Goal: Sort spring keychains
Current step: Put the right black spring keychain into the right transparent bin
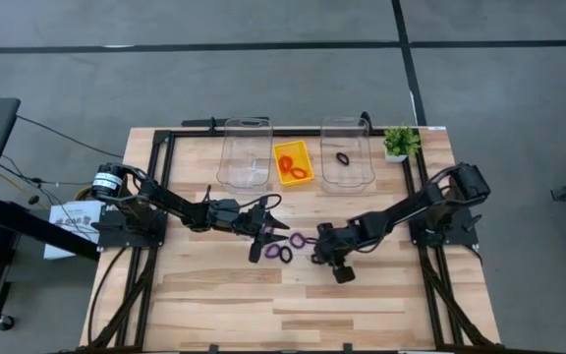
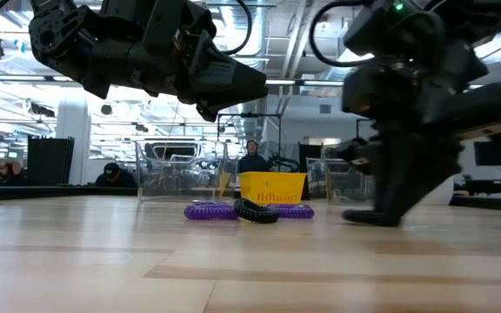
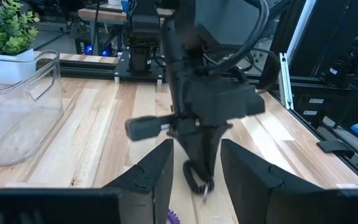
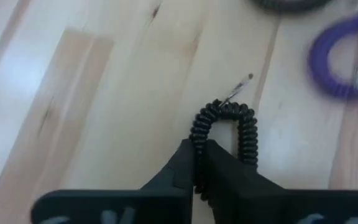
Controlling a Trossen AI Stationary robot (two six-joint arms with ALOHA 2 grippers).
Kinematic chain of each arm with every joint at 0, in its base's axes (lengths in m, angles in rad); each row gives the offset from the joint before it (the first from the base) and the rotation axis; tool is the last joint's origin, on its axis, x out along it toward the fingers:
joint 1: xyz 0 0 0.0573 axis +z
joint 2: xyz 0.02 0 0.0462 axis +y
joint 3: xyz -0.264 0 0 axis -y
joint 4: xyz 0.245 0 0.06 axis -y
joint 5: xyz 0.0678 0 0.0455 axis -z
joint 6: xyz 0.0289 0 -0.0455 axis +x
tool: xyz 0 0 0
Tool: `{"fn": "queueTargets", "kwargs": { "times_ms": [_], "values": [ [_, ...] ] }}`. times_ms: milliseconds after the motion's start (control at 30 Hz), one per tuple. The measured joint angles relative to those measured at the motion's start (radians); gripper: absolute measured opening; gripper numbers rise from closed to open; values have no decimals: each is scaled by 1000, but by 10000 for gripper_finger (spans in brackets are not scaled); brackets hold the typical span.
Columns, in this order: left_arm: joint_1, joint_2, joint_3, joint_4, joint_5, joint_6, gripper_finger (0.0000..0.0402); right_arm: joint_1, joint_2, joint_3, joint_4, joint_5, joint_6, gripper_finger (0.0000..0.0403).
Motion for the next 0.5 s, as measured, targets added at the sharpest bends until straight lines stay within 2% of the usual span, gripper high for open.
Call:
{"fn": "queueTargets", "kwargs": {
  "times_ms": [100,233,367,500],
  "values": [
    [0,0,0,0,0,0,131,12,-51,-6,-67,3,15,17],
    [0,0,0,0,0,0,131,52,-140,-4,-109,116,-8,25],
    [0,0,0,0,0,0,131,82,-258,-4,-173,371,-42,16],
    [0,0,0,0,0,0,131,64,-400,-3,-194,638,-98,21]
  ]
}}
